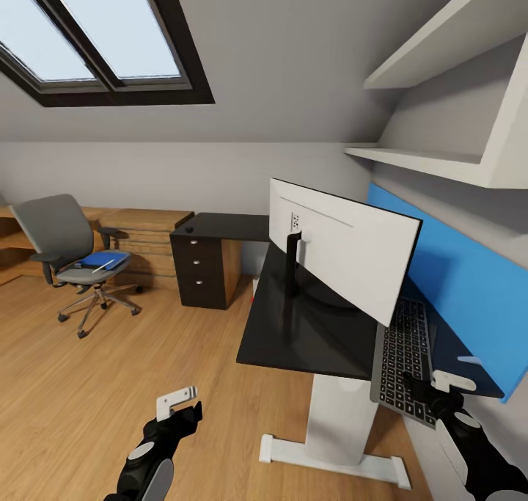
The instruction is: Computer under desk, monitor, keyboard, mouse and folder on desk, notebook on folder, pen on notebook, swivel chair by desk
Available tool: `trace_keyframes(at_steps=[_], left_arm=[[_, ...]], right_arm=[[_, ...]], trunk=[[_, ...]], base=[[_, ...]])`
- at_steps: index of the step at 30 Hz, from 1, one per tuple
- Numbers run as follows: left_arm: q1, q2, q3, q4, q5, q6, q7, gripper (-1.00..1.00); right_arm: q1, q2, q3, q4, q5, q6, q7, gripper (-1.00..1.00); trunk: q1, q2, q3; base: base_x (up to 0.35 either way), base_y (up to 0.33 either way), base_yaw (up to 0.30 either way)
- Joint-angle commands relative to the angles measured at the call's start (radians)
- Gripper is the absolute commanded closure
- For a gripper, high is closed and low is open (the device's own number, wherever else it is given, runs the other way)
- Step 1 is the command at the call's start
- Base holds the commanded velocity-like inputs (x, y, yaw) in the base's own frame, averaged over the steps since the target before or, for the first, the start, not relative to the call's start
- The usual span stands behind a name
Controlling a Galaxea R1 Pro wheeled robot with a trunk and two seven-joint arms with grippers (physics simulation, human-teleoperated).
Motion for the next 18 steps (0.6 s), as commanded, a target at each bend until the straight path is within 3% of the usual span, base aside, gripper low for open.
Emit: trace_keyframes(at_steps=[1,5,18], left_arm=[[-0.001,0.0,-0.001,-0.002,0.009,0.002,0.008,-1.0],[-0.001,0.0,-0.002,-0.002,0.01,0.001,0.008,-1.0],[-0.001,-0.001,-0.002,-0.001,0.011,0.002,0.009,-1.0]], right_arm=[[0.0,0.0,0.002,0.016,-0.012,0.003,-0.003,-1.0],[0.0,0.0,0.002,0.016,-0.013,0.003,-0.003,-1.0],[0.0,0.0,0.001,0.012,-0.014,0.003,-0.001,-1.0]], trunk=[[0.0,-0.001,-0.001],[0.0,-0.001,-0.001],[-0.05,0.09,0.039]], base=[[0.0,0.0,0.0],[0.0,0.0,0.0],[0.0,0.0,0.0]])
